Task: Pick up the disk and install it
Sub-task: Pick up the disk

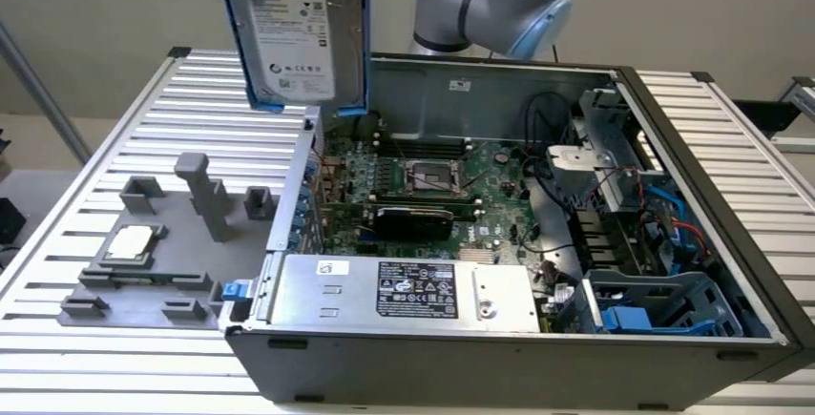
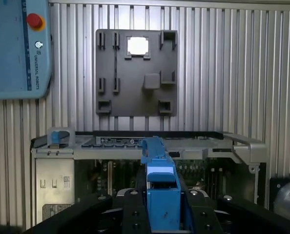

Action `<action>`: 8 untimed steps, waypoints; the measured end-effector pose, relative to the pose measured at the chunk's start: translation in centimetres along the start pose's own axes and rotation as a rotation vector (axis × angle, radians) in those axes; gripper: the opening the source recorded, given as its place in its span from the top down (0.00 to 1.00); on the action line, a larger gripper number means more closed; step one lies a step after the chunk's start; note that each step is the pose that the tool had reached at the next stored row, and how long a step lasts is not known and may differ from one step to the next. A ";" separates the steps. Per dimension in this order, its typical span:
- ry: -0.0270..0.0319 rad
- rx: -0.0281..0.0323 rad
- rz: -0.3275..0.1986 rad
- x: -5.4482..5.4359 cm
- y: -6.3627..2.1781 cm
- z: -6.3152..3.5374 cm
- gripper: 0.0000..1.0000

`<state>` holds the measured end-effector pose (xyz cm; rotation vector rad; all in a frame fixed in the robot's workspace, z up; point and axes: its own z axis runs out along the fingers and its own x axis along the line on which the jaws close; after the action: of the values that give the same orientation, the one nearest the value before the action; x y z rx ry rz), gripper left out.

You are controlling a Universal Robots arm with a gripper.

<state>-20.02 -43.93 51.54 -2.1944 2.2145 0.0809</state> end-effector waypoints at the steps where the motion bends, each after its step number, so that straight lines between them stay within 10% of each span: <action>1: 0.0000 0.0000 0.000 0.2 -0.46 -0.02 1.00; 8: -0.0001 0.0000 0.000 1.1 -3.65 -0.14 1.00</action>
<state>-16.39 -45.06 51.54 -2.1942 2.2146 0.0810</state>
